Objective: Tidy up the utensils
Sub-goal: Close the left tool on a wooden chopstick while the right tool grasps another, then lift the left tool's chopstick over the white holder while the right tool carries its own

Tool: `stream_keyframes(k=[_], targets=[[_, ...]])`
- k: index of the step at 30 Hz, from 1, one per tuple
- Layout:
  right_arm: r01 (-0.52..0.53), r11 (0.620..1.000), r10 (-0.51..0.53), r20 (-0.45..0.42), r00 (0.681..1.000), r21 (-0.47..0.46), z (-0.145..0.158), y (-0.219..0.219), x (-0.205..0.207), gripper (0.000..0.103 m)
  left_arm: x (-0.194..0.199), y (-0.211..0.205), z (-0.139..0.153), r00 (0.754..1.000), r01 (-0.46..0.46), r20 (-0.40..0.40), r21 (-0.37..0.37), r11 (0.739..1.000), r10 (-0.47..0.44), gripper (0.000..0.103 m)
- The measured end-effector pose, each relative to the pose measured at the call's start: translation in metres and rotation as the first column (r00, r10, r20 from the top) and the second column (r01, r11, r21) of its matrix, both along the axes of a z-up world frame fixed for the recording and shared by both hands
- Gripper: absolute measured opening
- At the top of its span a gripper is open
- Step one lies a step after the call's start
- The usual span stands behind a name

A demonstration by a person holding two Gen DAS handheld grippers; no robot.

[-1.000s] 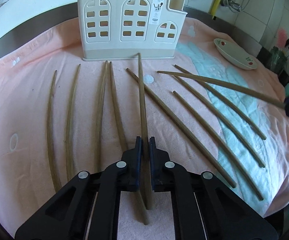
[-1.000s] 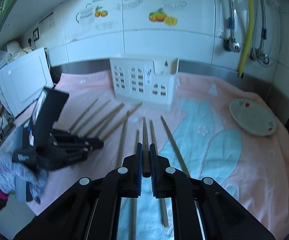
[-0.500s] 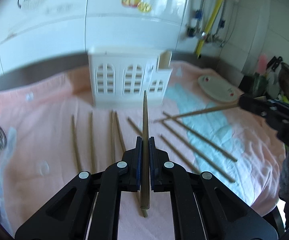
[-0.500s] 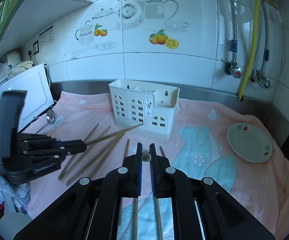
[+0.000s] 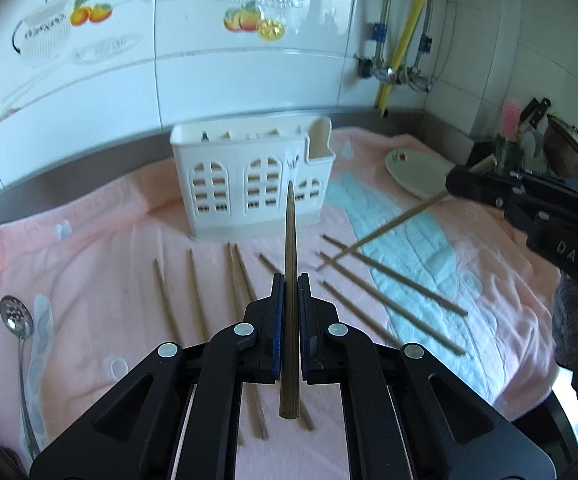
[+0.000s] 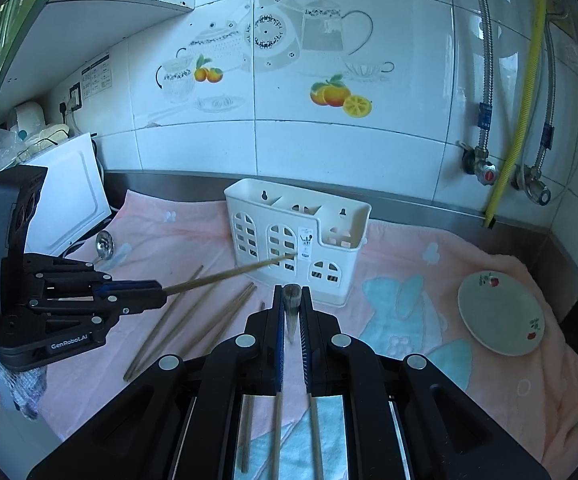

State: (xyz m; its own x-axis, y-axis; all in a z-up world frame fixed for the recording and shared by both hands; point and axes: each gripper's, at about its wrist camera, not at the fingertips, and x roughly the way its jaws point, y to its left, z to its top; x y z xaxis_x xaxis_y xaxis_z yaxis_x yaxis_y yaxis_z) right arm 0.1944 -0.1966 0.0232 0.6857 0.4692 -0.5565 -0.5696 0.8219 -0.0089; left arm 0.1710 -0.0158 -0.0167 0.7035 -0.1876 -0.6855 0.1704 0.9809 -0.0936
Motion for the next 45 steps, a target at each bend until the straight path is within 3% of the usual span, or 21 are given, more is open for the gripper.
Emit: stream_keyframes(k=[8,16,20,32,39,45], targets=[[-0.002,1.0,0.002,0.0,1.0,-0.006,0.001,0.001,-0.002,0.007,0.005,0.004,-0.014,0.997,0.005,-0.083,0.026,1.0,-0.003,0.005],[-0.005,1.0,0.005,0.004,1.0,-0.016,0.002,0.003,-0.001,0.007,0.02,0.002,-0.025,0.982,0.05,-0.188,0.111,0.993,-0.028,0.005],[-0.003,1.0,0.003,0.005,1.0,-0.01,0.002,0.004,0.001,0.007,0.025,0.003,-0.017,0.986,0.043,-0.168,0.117,0.992,-0.023,0.005],[-0.008,1.0,0.008,0.003,1.0,-0.005,0.014,0.008,0.013,0.007,0.038,0.003,0.008,0.996,0.024,-0.091,0.03,0.999,-0.021,0.005],[-0.004,1.0,0.003,0.033,0.999,0.015,0.053,0.004,0.028,0.007,0.028,0.012,0.047,0.999,0.023,-0.033,0.082,0.996,-0.021,0.005],[0.003,1.0,-0.006,0.089,0.996,0.03,0.099,0.004,0.044,0.007,0.015,0.032,0.091,1.0,0.023,0.004,0.071,0.997,-0.023,0.005]])
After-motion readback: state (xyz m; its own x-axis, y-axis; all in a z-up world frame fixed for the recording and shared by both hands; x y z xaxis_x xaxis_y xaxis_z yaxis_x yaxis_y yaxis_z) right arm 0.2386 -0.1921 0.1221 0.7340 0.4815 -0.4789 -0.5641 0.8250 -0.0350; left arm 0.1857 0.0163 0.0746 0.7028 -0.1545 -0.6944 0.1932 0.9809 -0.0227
